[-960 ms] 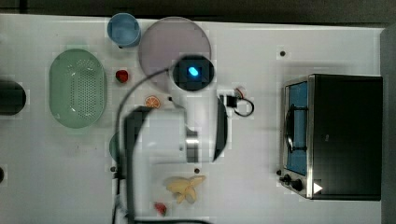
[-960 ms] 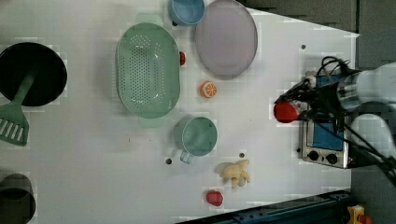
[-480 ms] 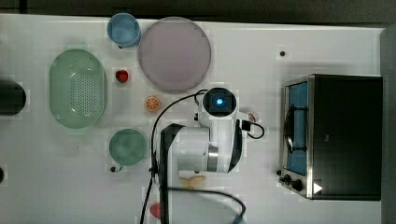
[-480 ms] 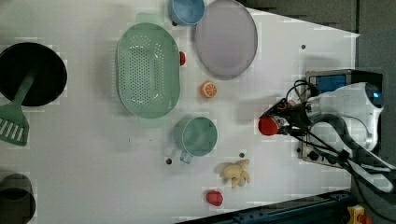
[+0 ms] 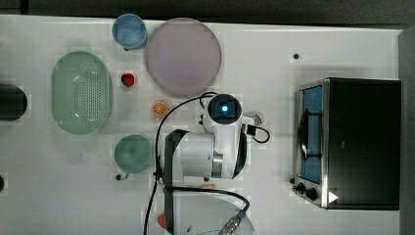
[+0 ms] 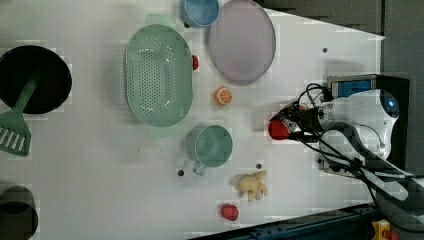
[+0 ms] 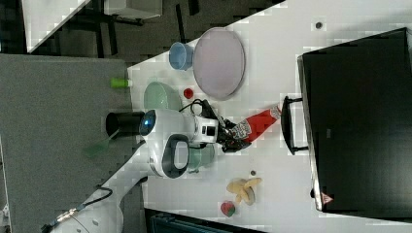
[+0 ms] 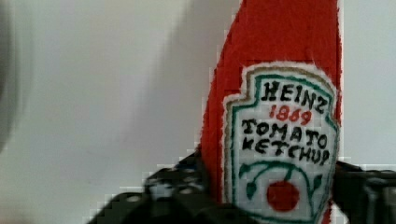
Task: Pick Ketchup from oven and place it on table.
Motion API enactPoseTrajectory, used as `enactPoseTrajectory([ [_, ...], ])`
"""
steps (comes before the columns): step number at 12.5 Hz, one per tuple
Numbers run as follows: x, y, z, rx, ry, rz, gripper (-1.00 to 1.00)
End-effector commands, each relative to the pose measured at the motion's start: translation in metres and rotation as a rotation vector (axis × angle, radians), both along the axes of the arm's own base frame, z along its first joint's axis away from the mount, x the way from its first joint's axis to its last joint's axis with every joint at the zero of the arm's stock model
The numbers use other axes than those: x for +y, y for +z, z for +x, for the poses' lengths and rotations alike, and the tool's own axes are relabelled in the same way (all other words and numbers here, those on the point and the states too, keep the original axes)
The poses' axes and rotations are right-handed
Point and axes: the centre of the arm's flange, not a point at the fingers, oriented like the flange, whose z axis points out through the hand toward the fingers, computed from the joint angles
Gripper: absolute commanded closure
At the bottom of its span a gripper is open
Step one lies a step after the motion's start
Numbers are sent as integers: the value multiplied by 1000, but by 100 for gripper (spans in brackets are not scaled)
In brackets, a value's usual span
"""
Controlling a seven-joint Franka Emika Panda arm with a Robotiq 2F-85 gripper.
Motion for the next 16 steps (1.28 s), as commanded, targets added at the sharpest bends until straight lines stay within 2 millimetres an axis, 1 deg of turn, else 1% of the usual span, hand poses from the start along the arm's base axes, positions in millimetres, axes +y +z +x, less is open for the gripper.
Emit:
enactPoseTrajectory([
  [1,10,29,16,-70,22,-4,-100],
  [2,12,37,20,-87,8,-6,-100],
  [3,12,50,25,-109,-22,-8,-100],
  [4,13,70,31,-137,-37,-7,-100],
  [5,13,98,38,-175,-42,-4,-100],
  [6,13,132,46,-213,-42,1,-100],
  [10,12,280,66,-324,-43,15,-100],
  [11,12,311,65,-314,-41,16,-100],
  [12,11,333,58,-261,-41,17,-100],
  [14,11,369,42,-165,-41,19,-100],
  [16,10,406,35,-142,-40,16,-100],
])
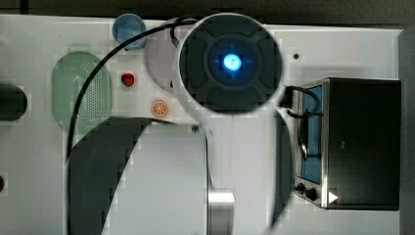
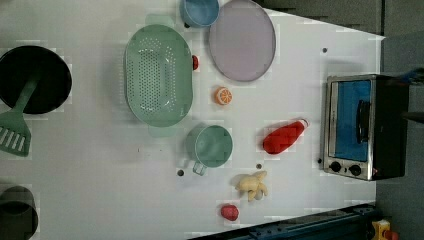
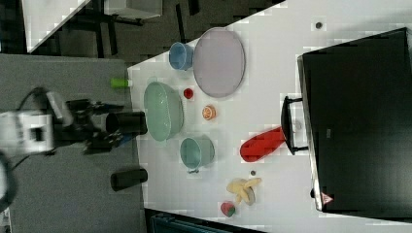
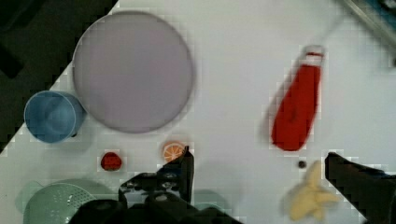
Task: Pick Ketchup from oven and place it on table.
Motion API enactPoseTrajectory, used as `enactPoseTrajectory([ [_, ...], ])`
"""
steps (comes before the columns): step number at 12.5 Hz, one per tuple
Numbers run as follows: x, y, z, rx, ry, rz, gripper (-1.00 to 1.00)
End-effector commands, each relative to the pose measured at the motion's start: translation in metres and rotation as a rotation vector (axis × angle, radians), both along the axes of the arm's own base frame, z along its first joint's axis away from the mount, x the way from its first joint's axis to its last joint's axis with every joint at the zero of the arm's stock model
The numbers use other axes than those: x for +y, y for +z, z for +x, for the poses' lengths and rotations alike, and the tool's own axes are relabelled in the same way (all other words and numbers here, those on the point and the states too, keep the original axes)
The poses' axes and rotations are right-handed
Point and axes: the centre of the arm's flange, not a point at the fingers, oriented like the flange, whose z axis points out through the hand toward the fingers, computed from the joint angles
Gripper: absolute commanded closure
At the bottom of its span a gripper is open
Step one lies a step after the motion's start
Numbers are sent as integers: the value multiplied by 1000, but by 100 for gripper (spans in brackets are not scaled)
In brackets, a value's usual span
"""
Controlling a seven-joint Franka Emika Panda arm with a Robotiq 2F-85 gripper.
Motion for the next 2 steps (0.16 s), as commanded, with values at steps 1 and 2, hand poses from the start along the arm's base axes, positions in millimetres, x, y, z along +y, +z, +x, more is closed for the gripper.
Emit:
enactPoseTrajectory([
  [1,-19,2,-4,93,-84,-1,-100],
  [2,-20,13,-5,74,-85,0,-100],
])
